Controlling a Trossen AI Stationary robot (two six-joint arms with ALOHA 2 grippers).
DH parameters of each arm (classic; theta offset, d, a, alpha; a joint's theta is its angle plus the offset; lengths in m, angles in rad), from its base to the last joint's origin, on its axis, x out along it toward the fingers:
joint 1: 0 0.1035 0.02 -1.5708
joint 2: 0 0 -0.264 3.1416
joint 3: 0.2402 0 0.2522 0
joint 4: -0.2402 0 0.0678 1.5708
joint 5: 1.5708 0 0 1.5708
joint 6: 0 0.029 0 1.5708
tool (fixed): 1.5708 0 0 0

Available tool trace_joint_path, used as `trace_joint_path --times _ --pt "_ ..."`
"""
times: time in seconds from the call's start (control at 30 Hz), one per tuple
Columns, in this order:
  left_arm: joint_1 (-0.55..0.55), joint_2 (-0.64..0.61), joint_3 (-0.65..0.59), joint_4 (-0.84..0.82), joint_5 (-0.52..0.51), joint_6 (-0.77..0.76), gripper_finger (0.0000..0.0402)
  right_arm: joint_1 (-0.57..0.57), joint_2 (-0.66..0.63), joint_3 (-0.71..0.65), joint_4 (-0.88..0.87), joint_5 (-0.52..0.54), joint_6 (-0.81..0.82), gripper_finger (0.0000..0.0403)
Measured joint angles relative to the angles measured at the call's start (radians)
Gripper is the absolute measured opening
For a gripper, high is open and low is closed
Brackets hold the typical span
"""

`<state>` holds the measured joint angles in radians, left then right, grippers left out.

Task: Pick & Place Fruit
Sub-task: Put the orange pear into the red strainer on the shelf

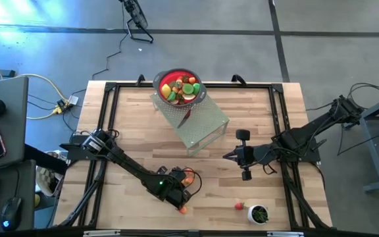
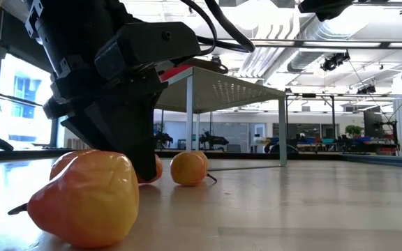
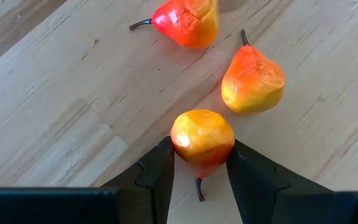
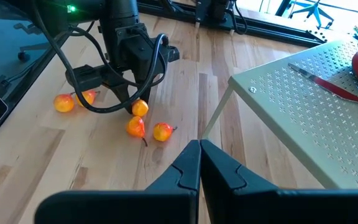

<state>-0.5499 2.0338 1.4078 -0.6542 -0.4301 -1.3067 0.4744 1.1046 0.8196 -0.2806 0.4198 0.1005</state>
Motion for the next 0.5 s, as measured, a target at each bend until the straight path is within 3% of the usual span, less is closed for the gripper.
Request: trace_joint_path --times 0.27,0.5 --pt "0.000 0.000 0.000 0.000 0.000 0.001 0.0132 0.000 0.000 0.000 0.000 0.000 0.000 0.0003" --pt "0.000 -0.036 0.000 -0.004 0.000 0.111 0.0132 0.000 0.000 0.000 0.000 0.000 0.000 0.0002"
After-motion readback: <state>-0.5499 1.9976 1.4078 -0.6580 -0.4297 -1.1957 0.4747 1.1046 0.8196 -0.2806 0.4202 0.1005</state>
